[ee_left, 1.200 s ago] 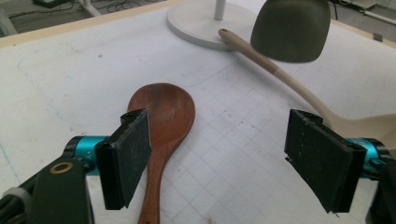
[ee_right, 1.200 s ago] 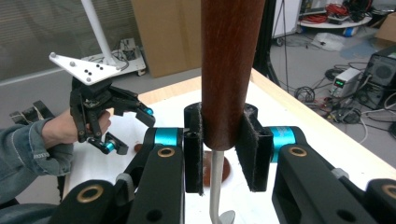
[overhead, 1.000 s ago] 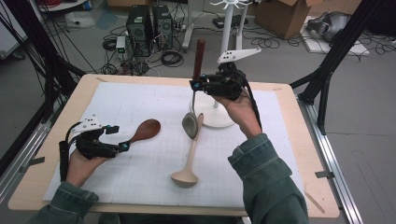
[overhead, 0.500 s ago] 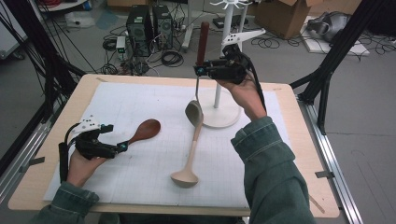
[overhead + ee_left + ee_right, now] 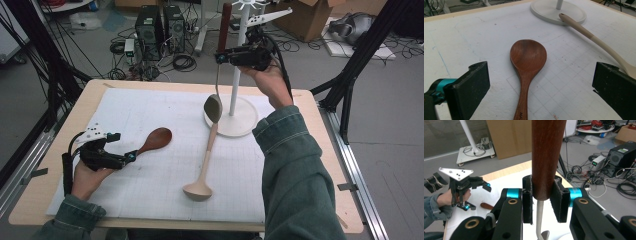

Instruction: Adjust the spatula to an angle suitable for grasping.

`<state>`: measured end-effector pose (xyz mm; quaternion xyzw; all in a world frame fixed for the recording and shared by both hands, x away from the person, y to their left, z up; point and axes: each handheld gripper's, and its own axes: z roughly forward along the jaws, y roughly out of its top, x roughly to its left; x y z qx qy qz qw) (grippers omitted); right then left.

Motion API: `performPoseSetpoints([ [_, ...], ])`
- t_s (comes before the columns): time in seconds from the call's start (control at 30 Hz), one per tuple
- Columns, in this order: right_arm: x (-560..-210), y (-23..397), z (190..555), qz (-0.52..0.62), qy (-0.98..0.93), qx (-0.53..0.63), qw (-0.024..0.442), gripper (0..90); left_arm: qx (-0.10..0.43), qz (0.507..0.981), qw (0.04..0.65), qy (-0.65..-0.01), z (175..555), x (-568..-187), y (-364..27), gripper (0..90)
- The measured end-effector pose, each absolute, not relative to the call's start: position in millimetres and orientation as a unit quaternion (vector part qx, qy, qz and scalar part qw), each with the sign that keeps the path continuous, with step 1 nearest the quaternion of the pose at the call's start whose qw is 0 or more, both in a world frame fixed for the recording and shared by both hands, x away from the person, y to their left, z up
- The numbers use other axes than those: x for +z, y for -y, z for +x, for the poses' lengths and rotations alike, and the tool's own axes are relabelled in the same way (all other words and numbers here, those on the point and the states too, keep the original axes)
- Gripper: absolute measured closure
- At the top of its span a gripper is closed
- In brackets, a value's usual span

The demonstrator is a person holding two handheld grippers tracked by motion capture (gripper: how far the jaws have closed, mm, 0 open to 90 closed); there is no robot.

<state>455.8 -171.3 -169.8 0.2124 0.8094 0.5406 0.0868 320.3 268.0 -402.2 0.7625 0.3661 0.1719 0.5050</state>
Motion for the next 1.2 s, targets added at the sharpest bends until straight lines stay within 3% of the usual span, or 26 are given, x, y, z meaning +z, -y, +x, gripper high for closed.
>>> performPoseSetpoints([
  [0.47,-167.5,179.6,482.5,0.232,-0.813,0.532,0.054,73.9,0.171,0.763,0.505,-0.366,319.8,-402.4,-268.6,1.7],
  [1.2,-175.1,197.2,492.3,0.248,-0.807,0.535,0.041,73.8,0.172,0.76,0.51,-0.363,318.8,-400.8,-269.2,1.7],
])
